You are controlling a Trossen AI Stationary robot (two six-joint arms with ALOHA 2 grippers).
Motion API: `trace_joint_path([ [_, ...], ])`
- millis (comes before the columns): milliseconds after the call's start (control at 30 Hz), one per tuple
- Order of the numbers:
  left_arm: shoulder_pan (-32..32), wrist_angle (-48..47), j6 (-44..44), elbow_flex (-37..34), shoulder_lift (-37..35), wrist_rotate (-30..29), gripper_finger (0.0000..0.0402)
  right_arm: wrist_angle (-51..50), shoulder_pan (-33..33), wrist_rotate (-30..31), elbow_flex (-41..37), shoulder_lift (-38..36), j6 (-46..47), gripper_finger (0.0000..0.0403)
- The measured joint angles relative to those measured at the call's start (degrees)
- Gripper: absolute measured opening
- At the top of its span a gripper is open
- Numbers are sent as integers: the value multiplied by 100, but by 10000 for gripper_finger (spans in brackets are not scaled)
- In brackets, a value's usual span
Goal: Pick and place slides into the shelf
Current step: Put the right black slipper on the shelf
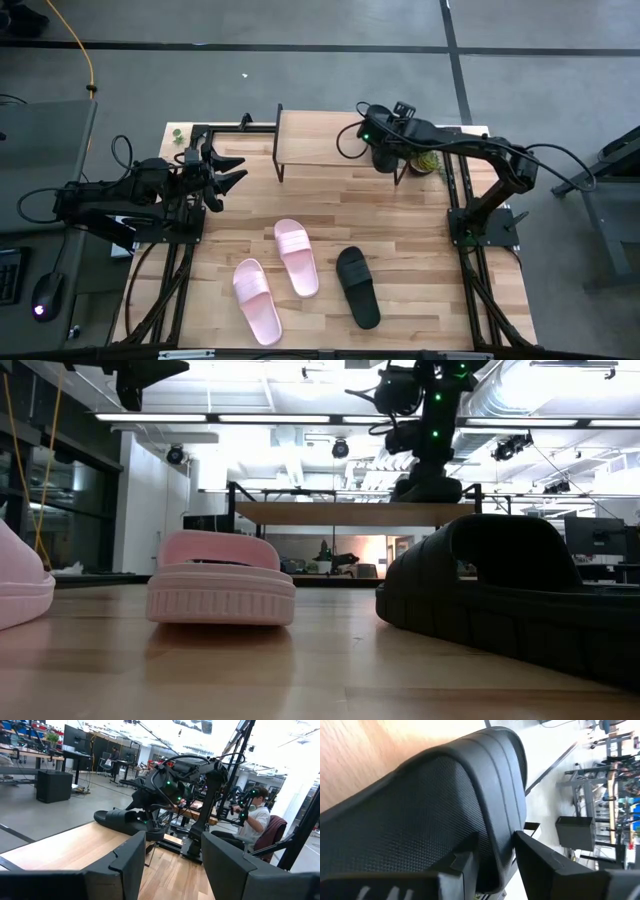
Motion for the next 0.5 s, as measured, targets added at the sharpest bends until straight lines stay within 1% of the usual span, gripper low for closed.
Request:
trace_joint_path([
  [100, -1, -1, 0, 0, -1, 0, 175, -27, -1, -79, 2, -4, 19, 126],
  [300, 0, -2, 0, 2, 0, 0, 175, -51, 15, -14, 2, -4, 15, 153],
  [367, 0, -2, 0, 0, 0, 0, 175, -91, 14, 67, 2, -4, 18, 158],
  [500, -1, -1, 0, 0, -2, 0, 175, -110, 12, 37, 2, -12, 20, 161],
])
